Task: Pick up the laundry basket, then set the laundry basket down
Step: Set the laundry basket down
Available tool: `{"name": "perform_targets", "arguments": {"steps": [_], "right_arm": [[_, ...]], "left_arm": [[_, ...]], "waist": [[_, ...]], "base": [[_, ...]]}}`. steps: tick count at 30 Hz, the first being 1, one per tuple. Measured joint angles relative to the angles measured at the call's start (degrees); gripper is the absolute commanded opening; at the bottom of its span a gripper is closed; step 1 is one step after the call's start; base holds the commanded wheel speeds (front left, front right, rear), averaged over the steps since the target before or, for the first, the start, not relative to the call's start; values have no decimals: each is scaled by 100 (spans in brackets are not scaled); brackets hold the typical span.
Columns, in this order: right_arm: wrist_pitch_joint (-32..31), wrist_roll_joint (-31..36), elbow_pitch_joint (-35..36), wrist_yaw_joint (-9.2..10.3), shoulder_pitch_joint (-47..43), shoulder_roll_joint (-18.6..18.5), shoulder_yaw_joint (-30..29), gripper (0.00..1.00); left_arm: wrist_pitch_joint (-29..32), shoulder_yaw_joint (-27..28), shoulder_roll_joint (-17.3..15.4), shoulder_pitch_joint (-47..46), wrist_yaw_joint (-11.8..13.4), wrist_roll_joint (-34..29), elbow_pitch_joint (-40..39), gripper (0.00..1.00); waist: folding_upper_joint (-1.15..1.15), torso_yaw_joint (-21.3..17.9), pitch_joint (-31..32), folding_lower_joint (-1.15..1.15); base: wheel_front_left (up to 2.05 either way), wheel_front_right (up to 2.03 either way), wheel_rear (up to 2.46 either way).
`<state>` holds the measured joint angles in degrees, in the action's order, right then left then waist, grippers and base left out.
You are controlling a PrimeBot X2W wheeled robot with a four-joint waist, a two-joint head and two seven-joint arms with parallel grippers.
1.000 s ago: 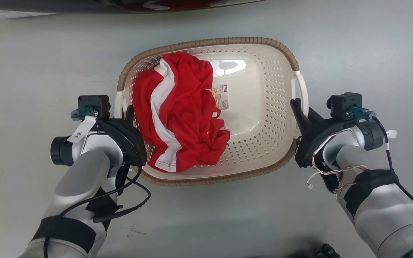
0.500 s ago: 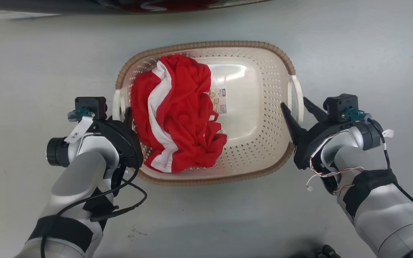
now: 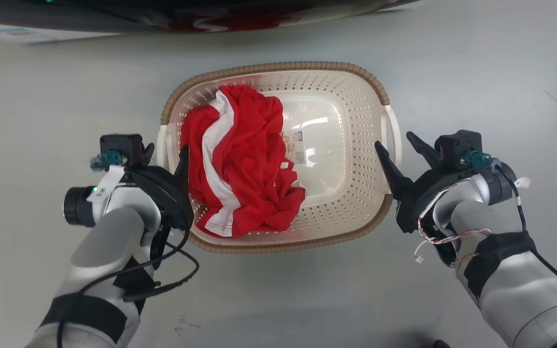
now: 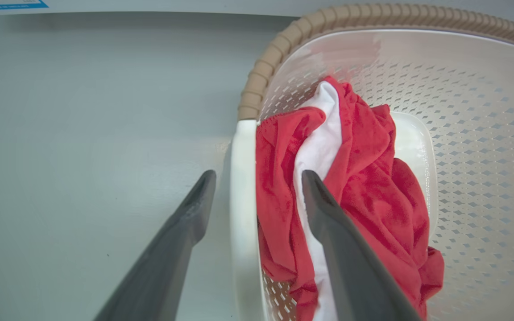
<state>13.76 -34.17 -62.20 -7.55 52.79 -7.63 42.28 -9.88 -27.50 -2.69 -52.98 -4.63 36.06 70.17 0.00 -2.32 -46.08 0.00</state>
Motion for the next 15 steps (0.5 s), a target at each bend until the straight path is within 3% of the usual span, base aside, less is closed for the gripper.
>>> {"name": "perform_targets", "arguments": {"steps": [15], "right_arm": [[53,-205,300,0,-807,-12,-153,100]], "left_arm": [[-423,-27,-57,880,-97,-42,-66,100]], "waist": [[0,-103,965,0]], "base": [[0,0,0]]}}
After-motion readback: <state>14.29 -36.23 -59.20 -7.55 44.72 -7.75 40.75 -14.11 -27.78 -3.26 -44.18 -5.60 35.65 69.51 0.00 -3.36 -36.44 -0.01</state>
